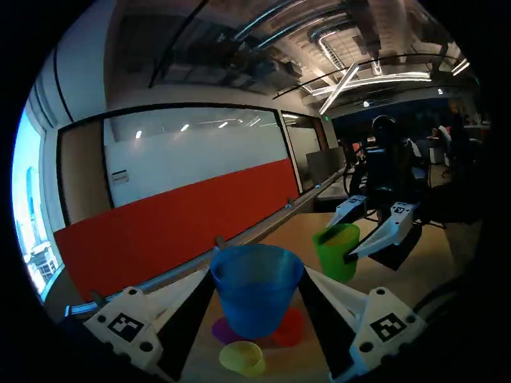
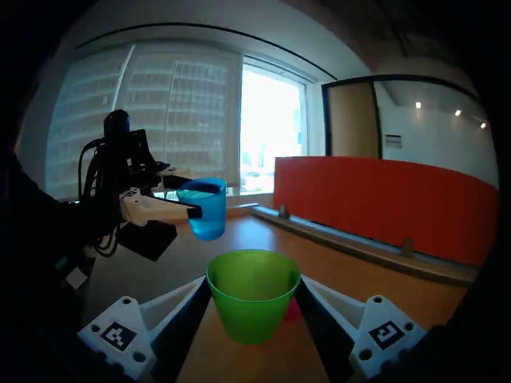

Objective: Pour water

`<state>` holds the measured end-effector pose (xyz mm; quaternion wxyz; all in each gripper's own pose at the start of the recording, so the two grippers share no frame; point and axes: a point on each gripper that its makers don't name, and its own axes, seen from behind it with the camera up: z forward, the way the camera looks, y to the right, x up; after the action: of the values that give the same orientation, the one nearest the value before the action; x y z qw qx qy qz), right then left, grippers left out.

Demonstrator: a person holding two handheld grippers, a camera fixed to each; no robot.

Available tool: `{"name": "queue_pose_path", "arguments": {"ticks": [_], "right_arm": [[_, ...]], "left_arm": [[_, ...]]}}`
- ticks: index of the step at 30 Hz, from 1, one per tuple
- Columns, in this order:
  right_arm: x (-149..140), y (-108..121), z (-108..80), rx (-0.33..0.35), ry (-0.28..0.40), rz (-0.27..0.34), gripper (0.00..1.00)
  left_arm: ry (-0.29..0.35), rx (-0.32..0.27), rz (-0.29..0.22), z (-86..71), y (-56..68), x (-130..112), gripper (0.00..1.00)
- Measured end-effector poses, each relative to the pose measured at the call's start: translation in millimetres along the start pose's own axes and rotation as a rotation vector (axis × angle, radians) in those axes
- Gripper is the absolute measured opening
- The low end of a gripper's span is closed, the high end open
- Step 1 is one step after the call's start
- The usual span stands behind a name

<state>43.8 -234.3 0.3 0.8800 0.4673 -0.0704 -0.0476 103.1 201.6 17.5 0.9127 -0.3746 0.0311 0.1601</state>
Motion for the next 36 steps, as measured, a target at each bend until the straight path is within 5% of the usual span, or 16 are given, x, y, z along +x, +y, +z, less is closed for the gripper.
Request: {"name": "queue_pose_path", "arguments": {"ticks": [21,36], "right_arm": [[-21,-37,26.9,0.1,-0.032,0.007,0.9],[-21,-54,37.2,0.144,-0.031,0.01,0.9]], "left_arm": [[0.036,0.029,0.292,7.1,-0.3,50,0.87],[0.036,0.047,0.421,10.5,-1.6,63,0.87]]}}
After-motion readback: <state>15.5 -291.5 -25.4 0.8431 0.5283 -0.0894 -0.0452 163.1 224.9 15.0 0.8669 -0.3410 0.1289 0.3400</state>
